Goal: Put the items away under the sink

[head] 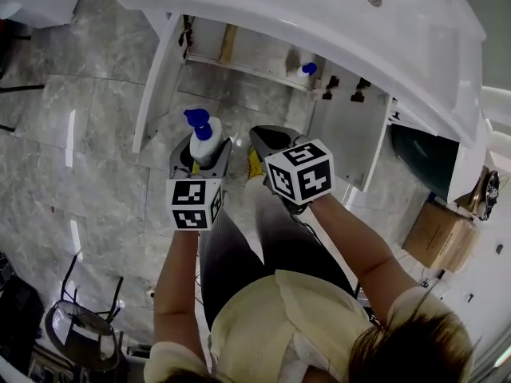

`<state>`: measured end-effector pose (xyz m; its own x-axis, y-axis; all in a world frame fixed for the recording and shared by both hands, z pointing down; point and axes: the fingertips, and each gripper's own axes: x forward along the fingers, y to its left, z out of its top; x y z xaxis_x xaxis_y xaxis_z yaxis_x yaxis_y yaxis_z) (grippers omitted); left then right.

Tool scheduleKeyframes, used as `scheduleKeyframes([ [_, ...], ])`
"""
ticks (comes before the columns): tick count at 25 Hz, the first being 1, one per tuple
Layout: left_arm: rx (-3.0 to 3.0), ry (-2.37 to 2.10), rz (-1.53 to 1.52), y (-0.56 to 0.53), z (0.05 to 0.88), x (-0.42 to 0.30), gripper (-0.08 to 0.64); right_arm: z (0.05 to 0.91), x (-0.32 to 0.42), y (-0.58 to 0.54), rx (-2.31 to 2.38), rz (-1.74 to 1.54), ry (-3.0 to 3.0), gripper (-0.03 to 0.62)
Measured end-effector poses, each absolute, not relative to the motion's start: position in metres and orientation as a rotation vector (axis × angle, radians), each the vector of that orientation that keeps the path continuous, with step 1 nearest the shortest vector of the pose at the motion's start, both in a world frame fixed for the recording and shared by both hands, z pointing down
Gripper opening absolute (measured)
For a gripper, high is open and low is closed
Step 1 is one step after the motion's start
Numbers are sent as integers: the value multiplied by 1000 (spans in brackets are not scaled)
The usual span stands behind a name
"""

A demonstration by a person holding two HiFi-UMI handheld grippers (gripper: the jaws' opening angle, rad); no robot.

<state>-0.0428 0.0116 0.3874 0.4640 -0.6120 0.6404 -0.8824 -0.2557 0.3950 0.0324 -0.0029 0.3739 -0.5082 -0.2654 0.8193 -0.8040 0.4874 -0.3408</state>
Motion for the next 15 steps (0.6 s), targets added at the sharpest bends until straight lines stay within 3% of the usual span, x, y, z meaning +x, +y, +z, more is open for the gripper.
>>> scheduleKeyframes([
  [15, 1933, -1311, 432, -15, 463, -16, 304, 442, 42, -21, 784, 991, -2013, 26],
])
